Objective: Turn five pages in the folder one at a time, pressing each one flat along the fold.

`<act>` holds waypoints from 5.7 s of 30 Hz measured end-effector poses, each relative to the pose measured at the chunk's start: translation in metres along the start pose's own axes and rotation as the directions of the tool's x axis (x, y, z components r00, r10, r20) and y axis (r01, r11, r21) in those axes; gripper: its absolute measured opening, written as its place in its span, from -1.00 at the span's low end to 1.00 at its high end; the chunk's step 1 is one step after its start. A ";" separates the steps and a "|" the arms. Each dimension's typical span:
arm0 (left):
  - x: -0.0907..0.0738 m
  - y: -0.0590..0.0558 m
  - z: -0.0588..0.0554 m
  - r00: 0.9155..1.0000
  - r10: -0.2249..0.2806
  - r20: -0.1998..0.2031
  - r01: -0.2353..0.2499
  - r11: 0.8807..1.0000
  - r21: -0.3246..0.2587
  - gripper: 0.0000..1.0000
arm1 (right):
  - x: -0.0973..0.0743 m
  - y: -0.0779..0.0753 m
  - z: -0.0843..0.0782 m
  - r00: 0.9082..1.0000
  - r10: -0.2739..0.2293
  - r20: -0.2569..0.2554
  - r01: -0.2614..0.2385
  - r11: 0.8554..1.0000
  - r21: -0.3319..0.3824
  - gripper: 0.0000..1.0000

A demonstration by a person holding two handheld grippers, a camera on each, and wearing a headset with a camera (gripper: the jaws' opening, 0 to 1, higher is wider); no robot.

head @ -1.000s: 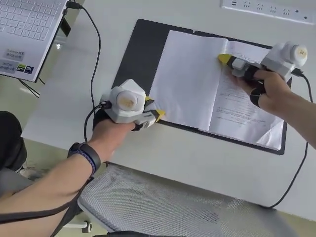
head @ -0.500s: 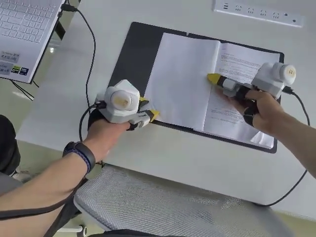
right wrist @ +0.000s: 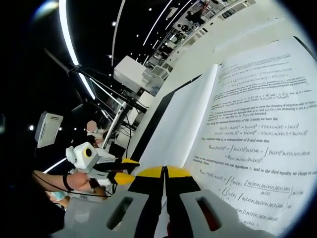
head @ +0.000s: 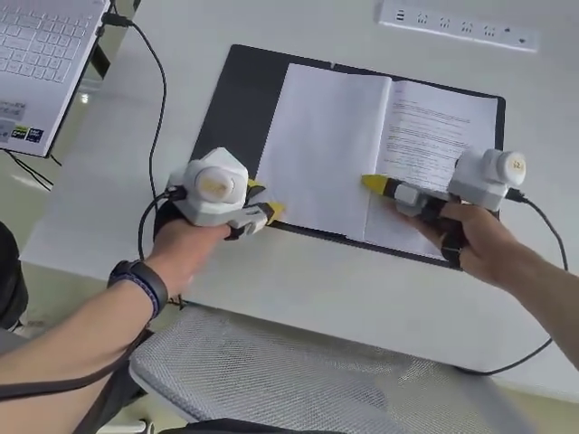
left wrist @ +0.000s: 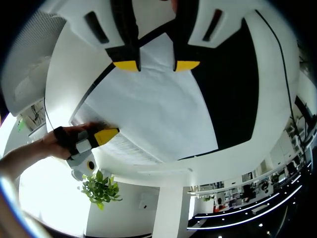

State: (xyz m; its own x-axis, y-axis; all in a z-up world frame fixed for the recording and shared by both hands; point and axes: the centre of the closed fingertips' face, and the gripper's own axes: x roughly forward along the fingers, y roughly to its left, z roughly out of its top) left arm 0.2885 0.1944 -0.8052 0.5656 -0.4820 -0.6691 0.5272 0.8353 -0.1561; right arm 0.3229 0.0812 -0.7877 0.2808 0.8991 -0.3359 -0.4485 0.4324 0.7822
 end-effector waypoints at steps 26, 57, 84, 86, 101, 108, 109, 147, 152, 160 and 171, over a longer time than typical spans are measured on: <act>0.001 0.000 -0.001 1.000 -0.003 0.001 0.003 1.000 0.004 -0.52 | -0.016 0.032 -0.069 0.993 0.026 -0.113 -0.027 1.000 -0.010 -1.00; -0.006 -0.015 0.006 0.997 -0.043 -0.067 0.046 0.998 0.039 -0.25 | -0.036 0.025 -0.043 0.999 0.003 -0.038 -0.004 1.000 -0.018 -0.92; -0.043 -0.024 0.031 0.998 -0.050 -0.024 0.052 0.992 0.113 0.01 | -0.131 0.012 -0.011 0.955 -0.297 0.026 0.289 0.902 -0.321 -0.38; -0.046 -0.025 0.035 0.999 -0.050 -0.015 0.051 0.991 0.121 0.05 | -0.140 0.014 -0.006 0.950 -0.309 0.042 0.305 0.893 -0.331 -0.31; -0.079 -0.027 0.062 0.997 -0.032 0.075 0.023 0.993 0.114 0.23 | -0.199 0.024 0.006 0.910 -0.396 0.124 0.410 0.817 -0.405 0.06; -0.092 -0.031 0.057 0.996 -0.016 0.084 0.006 0.993 0.122 0.32 | -0.205 0.027 -0.017 0.903 -0.419 0.095 0.416 0.798 -0.437 0.18; -0.095 -0.032 0.055 0.996 -0.013 0.086 0.003 0.993 0.115 0.33 | -0.206 0.027 -0.019 0.902 -0.421 0.093 0.417 0.797 -0.437 0.19; -0.080 -0.059 0.069 0.995 -0.047 0.087 0.039 0.996 0.085 0.39 | -0.220 0.023 -0.029 0.888 -0.439 0.135 0.456 0.806 -0.378 0.28; -0.066 -0.076 0.078 0.993 -0.088 0.080 0.078 0.990 0.117 0.39 | -0.225 0.022 -0.030 0.885 -0.442 0.148 0.465 0.809 -0.359 0.27; -0.046 -0.107 0.085 0.983 -0.174 0.063 0.162 0.973 0.163 0.35 | -0.231 0.020 -0.030 0.878 -0.449 0.169 0.479 0.814 -0.328 0.24; -0.015 -0.157 0.098 0.950 -0.307 0.047 0.289 0.929 0.230 0.30 | -0.230 0.021 -0.036 0.879 -0.444 0.174 0.477 0.825 -0.303 0.22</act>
State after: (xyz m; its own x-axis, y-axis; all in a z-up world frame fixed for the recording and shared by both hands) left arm 0.2590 0.0447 -0.6996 0.4056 -0.7274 -0.5535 0.7992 0.5761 -0.1713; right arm 0.2184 -0.1139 -0.7129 0.5936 0.5864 -0.5512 -0.4934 0.8063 0.3264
